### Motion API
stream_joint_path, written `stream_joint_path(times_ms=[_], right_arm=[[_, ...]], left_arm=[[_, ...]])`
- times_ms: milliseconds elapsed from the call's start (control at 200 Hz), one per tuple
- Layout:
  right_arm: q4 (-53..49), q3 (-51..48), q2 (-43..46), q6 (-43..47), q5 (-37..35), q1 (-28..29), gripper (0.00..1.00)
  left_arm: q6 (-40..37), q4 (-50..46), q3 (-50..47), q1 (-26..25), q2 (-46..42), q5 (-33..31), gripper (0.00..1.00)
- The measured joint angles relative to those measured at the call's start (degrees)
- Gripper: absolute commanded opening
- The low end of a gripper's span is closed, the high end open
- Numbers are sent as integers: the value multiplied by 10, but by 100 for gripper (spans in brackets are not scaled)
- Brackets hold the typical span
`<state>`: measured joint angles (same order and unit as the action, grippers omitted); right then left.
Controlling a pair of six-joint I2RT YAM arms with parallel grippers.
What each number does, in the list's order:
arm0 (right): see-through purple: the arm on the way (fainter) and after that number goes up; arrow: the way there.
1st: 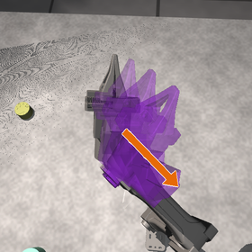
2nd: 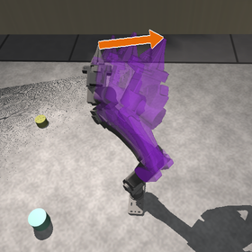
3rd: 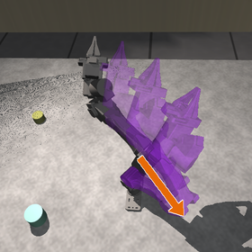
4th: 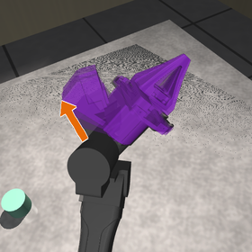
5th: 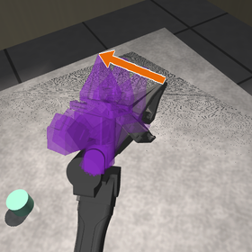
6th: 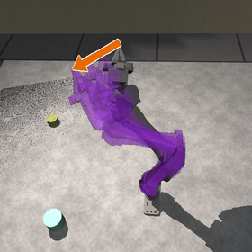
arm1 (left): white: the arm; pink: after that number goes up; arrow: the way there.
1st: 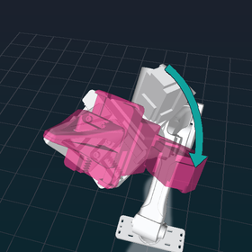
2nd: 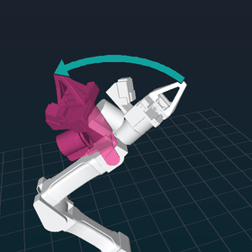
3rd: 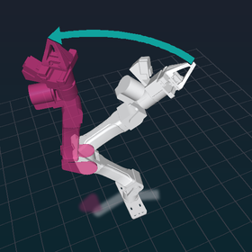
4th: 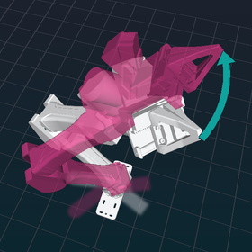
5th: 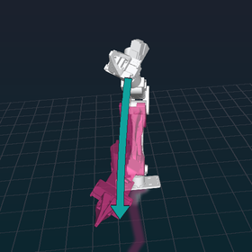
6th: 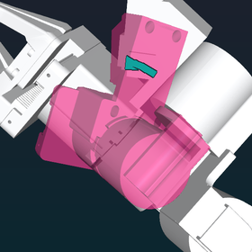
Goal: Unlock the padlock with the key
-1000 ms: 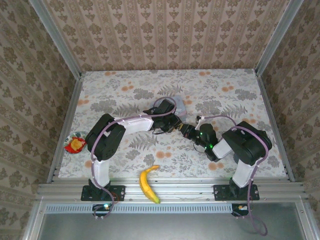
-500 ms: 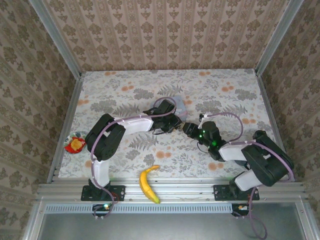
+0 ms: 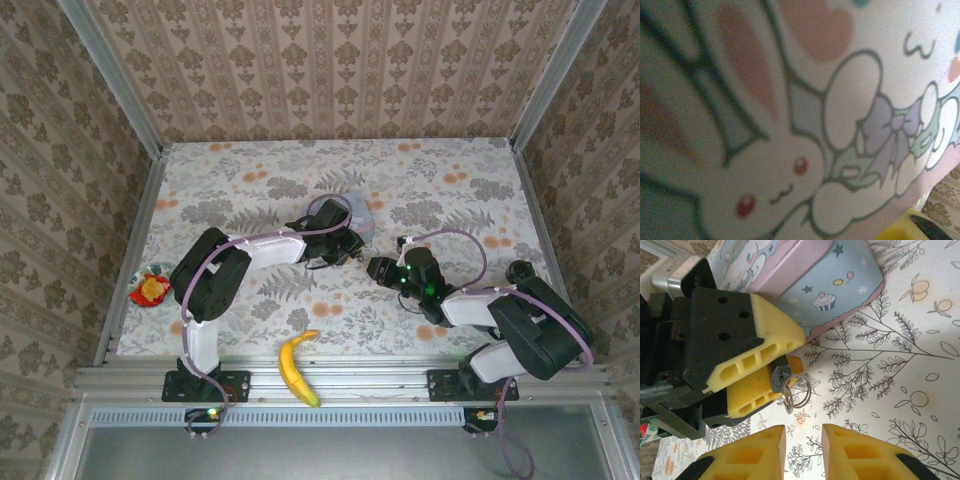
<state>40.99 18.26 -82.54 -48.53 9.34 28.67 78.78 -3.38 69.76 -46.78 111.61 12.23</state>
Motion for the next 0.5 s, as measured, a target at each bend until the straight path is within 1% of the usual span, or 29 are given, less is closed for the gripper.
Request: stream_joint_path(times_ms=[285,495], right_arm=[[56,14,-78,-8,19,1,22],[88,20,-105,-11,19,1,20]], left_arm=[[0,0,0,0,0,0,0],[-2,0,0,0,0,0,0]])
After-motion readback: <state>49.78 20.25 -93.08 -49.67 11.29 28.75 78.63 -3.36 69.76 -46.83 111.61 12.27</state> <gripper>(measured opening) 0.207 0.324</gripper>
